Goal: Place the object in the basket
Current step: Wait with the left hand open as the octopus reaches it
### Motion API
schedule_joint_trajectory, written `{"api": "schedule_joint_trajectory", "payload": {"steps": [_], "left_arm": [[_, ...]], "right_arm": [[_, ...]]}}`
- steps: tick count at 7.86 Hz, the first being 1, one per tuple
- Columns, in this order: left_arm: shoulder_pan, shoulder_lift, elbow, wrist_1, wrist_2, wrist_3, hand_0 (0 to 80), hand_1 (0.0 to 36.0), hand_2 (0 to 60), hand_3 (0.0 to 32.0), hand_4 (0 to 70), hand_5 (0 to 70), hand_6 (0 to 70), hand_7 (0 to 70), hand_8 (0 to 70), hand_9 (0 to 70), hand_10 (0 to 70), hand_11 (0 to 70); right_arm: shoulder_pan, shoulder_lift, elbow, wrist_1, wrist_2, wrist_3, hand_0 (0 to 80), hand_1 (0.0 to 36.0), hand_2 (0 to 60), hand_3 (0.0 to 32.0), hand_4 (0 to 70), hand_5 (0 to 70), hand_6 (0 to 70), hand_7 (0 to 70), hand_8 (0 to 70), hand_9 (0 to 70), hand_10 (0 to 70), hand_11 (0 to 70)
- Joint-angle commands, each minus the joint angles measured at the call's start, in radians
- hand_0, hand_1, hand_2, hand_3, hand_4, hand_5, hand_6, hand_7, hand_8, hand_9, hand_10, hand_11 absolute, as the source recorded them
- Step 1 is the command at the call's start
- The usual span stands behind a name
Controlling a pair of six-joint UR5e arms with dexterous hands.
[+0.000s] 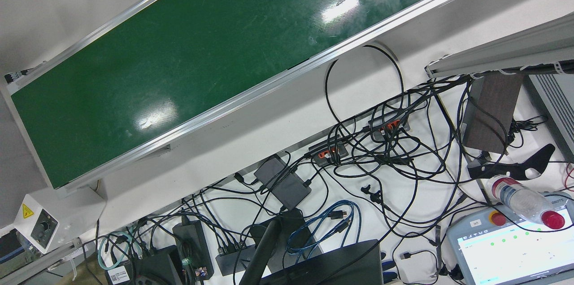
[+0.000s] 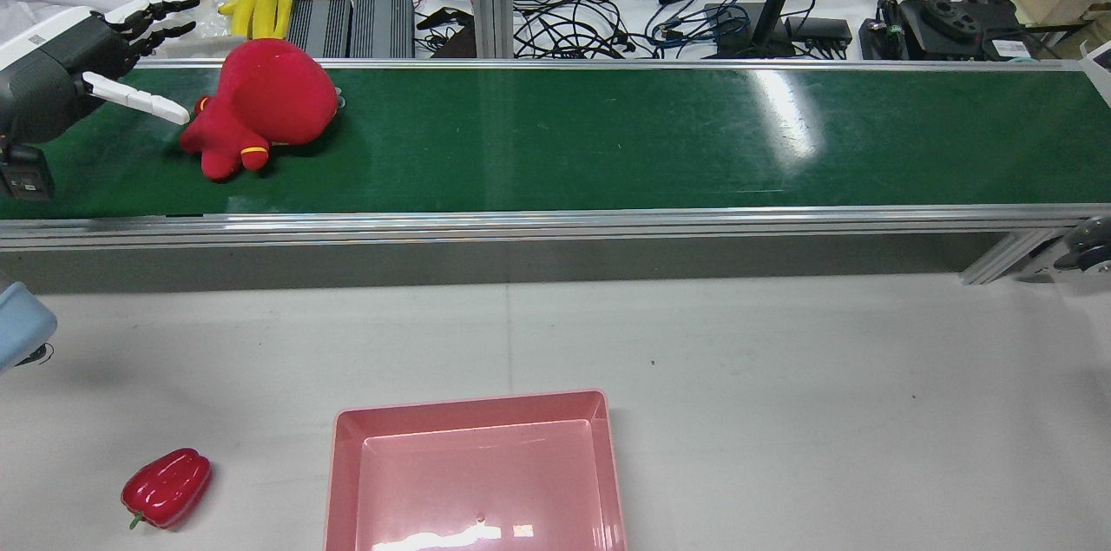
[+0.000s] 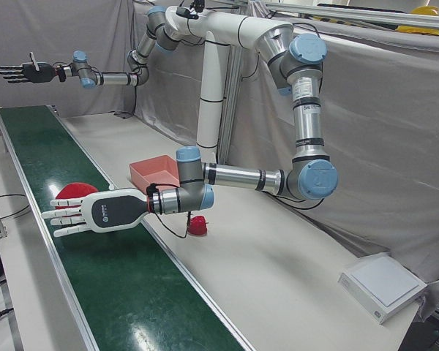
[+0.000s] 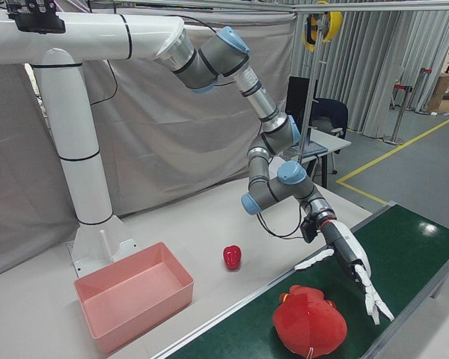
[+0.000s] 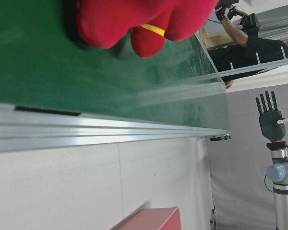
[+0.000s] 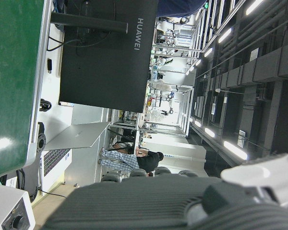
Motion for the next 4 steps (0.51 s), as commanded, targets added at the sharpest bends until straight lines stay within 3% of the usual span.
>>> {"api": "schedule_joint_trajectory", "payload": {"steps": [1,4], "left_arm": [[0.004,-0.013,0.011,0.014,0.000,0.047,61.0,20.2,0.0,0.0,11.5,17.4,2.6,2.3,7.9,12.9,0.0,0.0],[0.012,-0.024,0.050,0.014,-0.002,0.047,61.6,20.5,0.0,0.0,10.0,16.8,2.6,2.1,7.7,12.6,0.0,0.0]], "right_arm": [[0.000,0.000,0.000,0.000,0.000,0.000,0.0,0.0,0.0,0.0,0.0,0.0,0.0,0.0,0.0,0.0,0.0,0.0],[0.000,0.000,0.000,0.000,0.000,0.000,0.0,0.0,0.0,0.0,0.0,0.0,0.0,0.0,0.0,0.0,0.0,0.0]]}}
